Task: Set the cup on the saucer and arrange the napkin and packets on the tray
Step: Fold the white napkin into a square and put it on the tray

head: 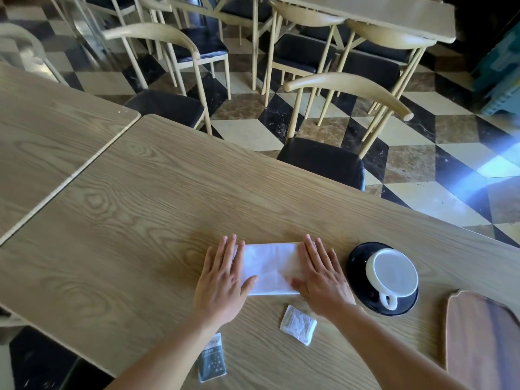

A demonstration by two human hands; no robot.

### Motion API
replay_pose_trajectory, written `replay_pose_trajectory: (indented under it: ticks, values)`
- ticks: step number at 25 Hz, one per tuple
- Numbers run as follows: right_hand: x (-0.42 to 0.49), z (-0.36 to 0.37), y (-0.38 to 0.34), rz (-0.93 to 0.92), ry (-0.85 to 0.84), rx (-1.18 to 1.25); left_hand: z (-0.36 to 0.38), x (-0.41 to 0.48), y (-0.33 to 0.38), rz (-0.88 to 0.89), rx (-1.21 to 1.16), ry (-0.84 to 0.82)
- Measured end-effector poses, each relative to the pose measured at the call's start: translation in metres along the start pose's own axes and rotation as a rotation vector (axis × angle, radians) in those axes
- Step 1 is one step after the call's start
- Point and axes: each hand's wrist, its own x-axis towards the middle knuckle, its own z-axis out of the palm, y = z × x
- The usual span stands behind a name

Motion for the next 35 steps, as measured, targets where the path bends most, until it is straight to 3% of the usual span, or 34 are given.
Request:
replay_pose_trajectory:
  ticks: [3, 7, 11, 13, 16, 18, 22, 29, 32, 35]
  values:
    - [-0.003, 0.001, 0.0, 0.008, -0.033, 0.039, -0.002, -0.018, 0.001, -0.125, -0.103, -0.004]
    - [-0.015, -0.013, -0.009, -0.033, 0.124, 0.021, -0.013, -0.021, 0.017, -0.408, -0.322, 0.055]
    - [-0.031, -0.024, -0.032, -0.14, 0.176, 0.081, -0.027, -0.012, 0.024, -0.719, -0.676, -0.026]
    - [-0.032, -0.028, -0.051, -0.105, 0.166, 0.329, -0.032, -0.008, 0.027, -0.802, -0.719, -0.054]
    - [-0.02, -0.043, -0.087, 0.229, 0.013, 1.011, -0.035, -0.003, 0.027, -0.89, -0.77, -0.089]
    - [-0.006, -0.05, -0.097, 0.385, -0.056, 1.262, -0.034, 0.002, 0.026, -0.929, -0.799, -0.114]
    - [0.001, -0.062, -0.096, 0.395, -0.068, 1.343, -0.036, 0.011, 0.028, -0.943, -0.84, -0.146]
    - [0.007, -0.065, -0.094, 0.407, -0.126, 1.364, -0.04, 0.008, 0.03, -0.867, -0.852, -0.006]
    - [0.004, -0.063, -0.092, 0.419, -0.065, 1.353, -0.045, 0.009, 0.028, -0.911, -1.017, 0.017]
    - [-0.007, -0.059, -0.087, 0.488, -0.139, 1.503, -0.049, 0.009, 0.027, -0.906, -1.109, 0.018]
